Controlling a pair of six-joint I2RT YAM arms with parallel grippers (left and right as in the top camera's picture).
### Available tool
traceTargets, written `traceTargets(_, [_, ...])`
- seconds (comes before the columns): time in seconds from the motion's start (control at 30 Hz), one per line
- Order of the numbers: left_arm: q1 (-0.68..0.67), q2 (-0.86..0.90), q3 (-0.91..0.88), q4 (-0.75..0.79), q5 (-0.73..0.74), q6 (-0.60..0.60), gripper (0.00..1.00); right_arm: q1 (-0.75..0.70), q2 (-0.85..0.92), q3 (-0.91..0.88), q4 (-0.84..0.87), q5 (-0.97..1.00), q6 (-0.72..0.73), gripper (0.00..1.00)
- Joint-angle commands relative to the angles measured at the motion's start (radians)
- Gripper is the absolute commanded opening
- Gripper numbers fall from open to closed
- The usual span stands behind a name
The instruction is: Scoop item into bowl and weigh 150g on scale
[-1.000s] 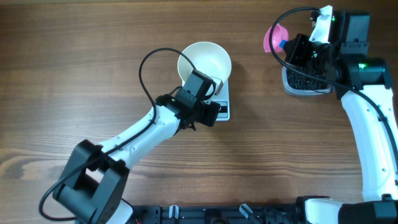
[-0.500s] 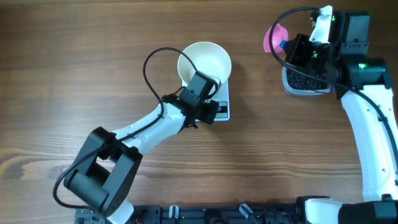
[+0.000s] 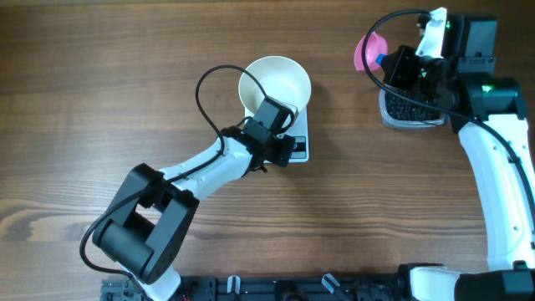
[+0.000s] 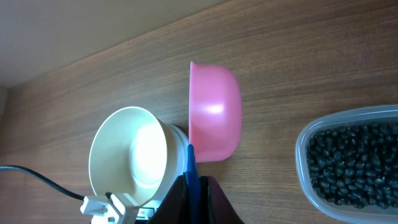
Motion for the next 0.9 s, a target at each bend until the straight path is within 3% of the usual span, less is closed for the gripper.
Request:
traceTargets(0.0, [0.002,0.013,-0.011,0.003,-0.04,0.019,0.04,-0.001,0.006,0.017,0.002,0.006,-0.016,0.04])
traceTargets(0.87, [-0.003,0.052,-0.011,-0.028,-0.031,0.015,0.04,-0.001,0.006,0.017,0.001,0.006,-0.016,0.04])
